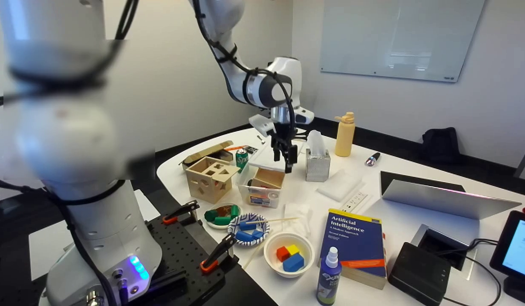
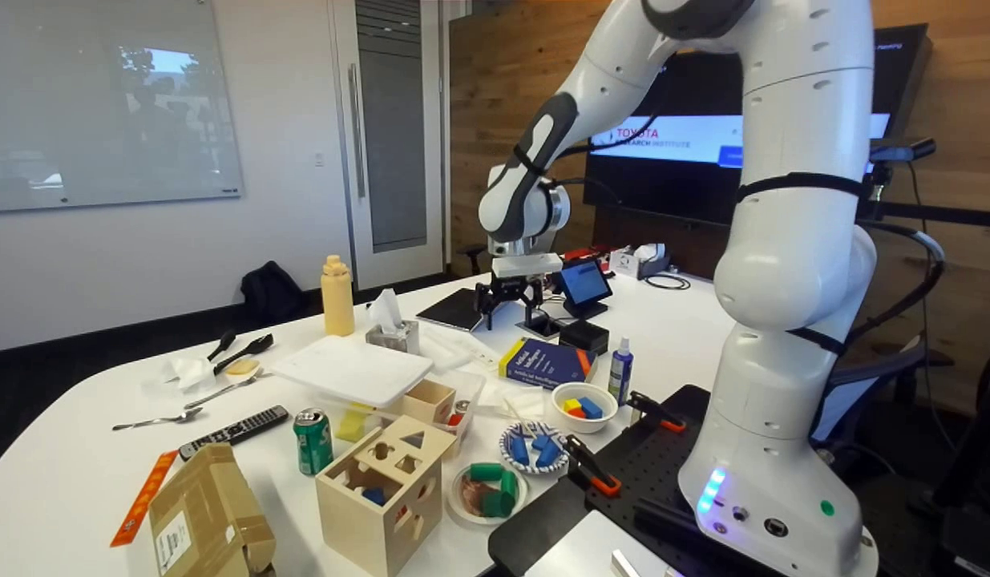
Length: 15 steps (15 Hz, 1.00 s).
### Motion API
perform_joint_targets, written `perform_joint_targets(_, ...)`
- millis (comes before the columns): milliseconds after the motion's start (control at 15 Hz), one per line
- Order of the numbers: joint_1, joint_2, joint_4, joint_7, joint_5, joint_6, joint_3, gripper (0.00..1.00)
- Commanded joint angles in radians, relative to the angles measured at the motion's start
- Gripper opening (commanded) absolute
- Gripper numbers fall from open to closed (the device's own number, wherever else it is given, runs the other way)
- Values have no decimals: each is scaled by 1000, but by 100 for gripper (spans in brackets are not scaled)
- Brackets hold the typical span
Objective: Use the wooden stirrer to stir the black and white bowl.
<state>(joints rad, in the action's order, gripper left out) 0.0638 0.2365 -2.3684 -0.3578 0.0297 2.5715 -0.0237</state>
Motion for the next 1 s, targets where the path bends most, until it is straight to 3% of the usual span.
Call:
perform_joint_targets(0,3,222,128,30,-102,64,-19,100)
perform_joint_targets(400,9,438,290,38,-199,42,-24,100)
perform_joint_targets(933,59,459,273,59,-273,74,-20,100)
